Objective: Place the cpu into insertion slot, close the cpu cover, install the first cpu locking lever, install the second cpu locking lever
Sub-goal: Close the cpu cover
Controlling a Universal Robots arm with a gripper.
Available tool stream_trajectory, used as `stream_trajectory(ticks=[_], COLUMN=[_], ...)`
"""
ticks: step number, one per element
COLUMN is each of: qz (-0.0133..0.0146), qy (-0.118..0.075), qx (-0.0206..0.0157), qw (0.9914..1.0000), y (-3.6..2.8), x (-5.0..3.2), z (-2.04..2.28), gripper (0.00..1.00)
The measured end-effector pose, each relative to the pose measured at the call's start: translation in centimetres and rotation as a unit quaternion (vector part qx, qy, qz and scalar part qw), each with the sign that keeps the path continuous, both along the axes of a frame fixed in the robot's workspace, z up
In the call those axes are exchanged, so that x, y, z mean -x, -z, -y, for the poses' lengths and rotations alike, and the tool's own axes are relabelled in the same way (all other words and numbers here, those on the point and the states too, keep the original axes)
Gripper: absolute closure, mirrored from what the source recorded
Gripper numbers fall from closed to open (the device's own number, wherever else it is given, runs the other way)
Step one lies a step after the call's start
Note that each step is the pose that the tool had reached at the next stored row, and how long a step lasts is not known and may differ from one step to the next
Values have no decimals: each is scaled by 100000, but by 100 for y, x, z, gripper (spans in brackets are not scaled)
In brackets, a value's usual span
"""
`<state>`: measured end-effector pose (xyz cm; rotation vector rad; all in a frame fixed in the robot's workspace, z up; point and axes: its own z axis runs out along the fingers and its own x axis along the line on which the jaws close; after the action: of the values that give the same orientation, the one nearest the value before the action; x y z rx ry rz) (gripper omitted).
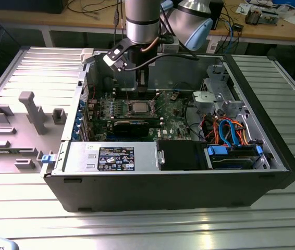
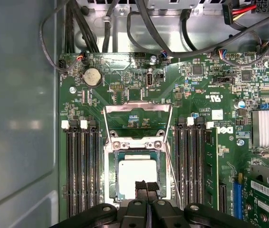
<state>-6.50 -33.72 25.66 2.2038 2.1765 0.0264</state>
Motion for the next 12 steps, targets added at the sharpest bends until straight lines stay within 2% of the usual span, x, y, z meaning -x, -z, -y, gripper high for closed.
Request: stream_trajectory(ticks=[12], qz=[-4], qy=[5], qx=[5], qw=[100000], y=[-10], x=[1], z=[1], gripper=[89])
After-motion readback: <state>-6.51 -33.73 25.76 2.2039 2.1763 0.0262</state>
